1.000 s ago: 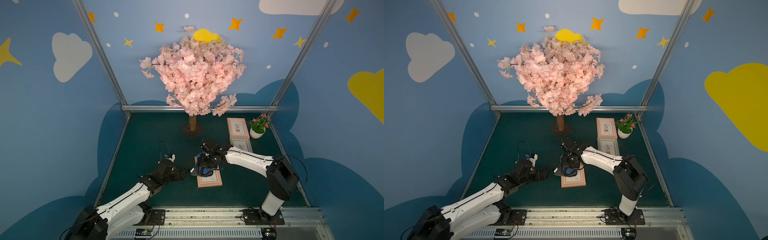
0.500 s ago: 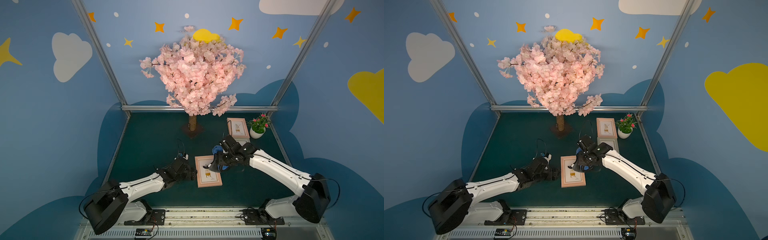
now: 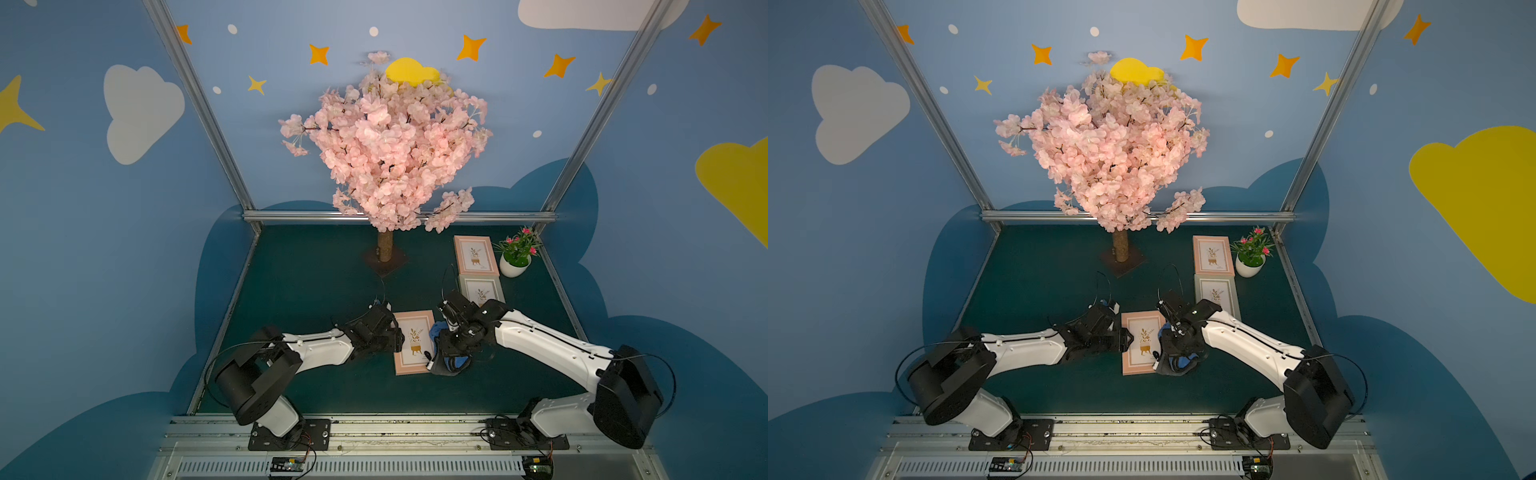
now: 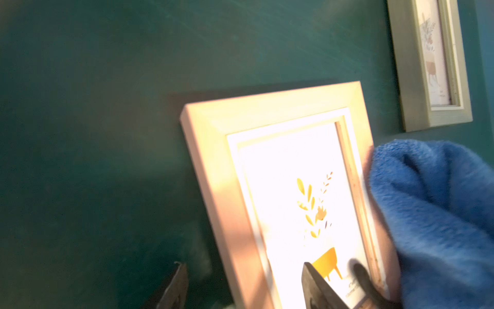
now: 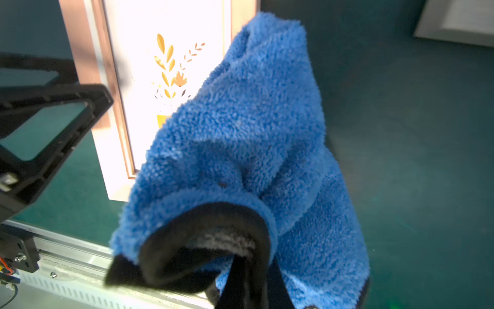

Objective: Wipe the picture frame with a cloth
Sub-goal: Wipe the dirt from the picture frame.

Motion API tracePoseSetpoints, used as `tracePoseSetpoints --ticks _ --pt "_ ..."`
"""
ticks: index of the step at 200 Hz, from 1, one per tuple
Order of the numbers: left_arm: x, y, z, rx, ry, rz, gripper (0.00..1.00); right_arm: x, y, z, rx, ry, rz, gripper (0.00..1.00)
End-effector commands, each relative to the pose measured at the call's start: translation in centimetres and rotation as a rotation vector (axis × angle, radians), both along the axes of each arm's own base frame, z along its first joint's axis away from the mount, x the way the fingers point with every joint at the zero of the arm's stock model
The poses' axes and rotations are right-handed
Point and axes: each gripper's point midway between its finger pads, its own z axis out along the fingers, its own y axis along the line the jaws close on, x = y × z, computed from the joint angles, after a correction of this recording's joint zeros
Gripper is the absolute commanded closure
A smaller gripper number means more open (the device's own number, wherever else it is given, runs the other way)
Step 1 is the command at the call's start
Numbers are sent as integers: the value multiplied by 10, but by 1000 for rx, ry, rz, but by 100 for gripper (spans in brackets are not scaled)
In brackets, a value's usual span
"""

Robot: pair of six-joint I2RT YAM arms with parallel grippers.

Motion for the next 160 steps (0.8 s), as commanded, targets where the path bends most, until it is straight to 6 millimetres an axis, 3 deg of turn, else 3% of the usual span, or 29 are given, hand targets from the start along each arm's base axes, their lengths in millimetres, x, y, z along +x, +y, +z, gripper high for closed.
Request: tracePoseSetpoints --ticks 1,38,83,121,160 --pt "-3 1 -15 24 38 6 38 4 19 -8 34 17 50 100" --pt "-2 8 -23 45 43 25 51 12 32 -22 11 45 81 100" --pt "-1 18 -30 43 55 57 56 18 49 -32 6 51 113 100" --pt "0 21 -33 55 57 57 58 27 49 -27 -11 13 103 66" --pt "-1 25 -35 55 57 64 59 32 46 -22 -28 -14 104 46"
